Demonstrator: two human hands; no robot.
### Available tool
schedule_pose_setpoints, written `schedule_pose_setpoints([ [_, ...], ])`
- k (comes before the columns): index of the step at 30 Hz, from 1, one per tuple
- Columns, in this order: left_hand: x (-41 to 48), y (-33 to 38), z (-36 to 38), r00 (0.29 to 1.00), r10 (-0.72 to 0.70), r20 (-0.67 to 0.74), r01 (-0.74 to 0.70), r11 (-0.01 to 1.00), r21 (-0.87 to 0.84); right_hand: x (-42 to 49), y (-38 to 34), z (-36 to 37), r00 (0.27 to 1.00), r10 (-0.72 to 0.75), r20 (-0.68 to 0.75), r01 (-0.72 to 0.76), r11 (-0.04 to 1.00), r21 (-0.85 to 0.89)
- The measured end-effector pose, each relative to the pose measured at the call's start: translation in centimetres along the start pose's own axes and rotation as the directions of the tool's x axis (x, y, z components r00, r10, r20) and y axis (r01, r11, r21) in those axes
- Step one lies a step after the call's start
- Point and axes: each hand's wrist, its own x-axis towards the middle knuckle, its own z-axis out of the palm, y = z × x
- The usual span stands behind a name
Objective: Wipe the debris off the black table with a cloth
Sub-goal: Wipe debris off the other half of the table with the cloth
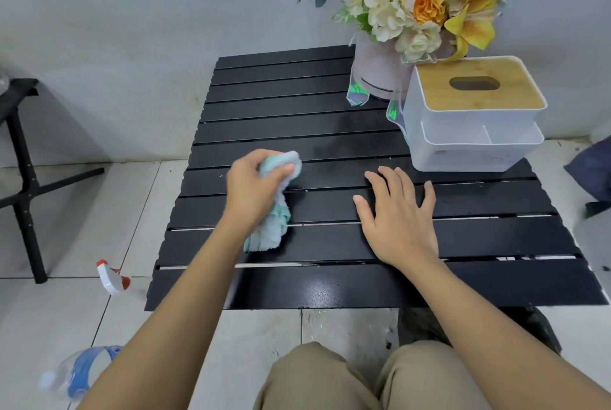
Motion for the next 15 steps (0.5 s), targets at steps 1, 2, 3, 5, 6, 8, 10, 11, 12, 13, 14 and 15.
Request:
schedule_pose_setpoints([
  [1,0.2,-0.5,-0.4,0.997,-0.022,-0.073,0.028,0.996,0.079,0.0,0.0,0.0,1.0,-0.001,0.0,0.001,1.0,-0.001],
  [2,0.0,-0.8,-0.3,0.992,-0.031,-0.126,0.052,0.984,0.168,0.1,0.0,0.0,1.0,-0.003,0.0,0.003,1.0,-0.003],
  [3,-0.4,-1.0,0.1,0.988,0.001,-0.156,0.037,0.97,0.242,0.1,0.0,0.0,1.0,-0.005,0.0,0.005,1.0,-0.005],
  [5,-1.5,-0.9,1.3,0.994,0.072,-0.081,-0.045,0.955,0.292,0.0,0.1,0.1,1.0,-0.007,-0.001,0.007,1.0,-0.004],
  [6,-2.0,-0.5,1.9,0.998,0.058,0.032,-0.064,0.967,0.248,0.0,0.1,0.1,1.0,-0.002,-0.006,0.002,1.0,-0.003],
  [8,-2.5,0.0,1.9,0.974,0.022,0.225,-0.062,0.983,0.171,0.0,0.1,0.2,1.0,0.002,-0.004,-0.002,1.0,-0.001],
  [10,-1.7,-0.1,-0.1,0.996,0.017,0.084,-0.024,0.996,0.087,0.0,0.1,0.2,1.0,-0.005,-0.003,0.005,1.0,0.0],
  [11,-0.8,-0.8,-1.8,0.998,0.017,-0.053,-0.013,0.997,0.08,0.0,0.1,0.2,1.0,-0.003,-0.008,0.003,1.0,0.0],
  [12,0.4,-1.6,-3.4,0.982,0.016,-0.188,0.006,0.993,0.118,0.1,0.1,0.2,1.0,0.001,-0.009,-0.001,1.0,-0.001],
  [13,1.5,-3.0,-4.8,0.956,0.015,-0.292,0.046,0.978,0.203,0.0,0.1,0.2,1.0,0.001,-0.008,-0.001,1.0,-0.004],
  [14,2.6,-4.4,-5.8,0.938,0.011,-0.346,0.108,0.94,0.323,0.1,0.0,0.3,1.0,-0.001,-0.009,0.001,1.0,-0.007],
  [15,3.2,-5.6,-6.3,0.932,-0.006,-0.362,0.179,0.877,0.446,0.1,0.1,0.3,1.0,-0.002,-0.011,0.002,1.0,-0.008],
])
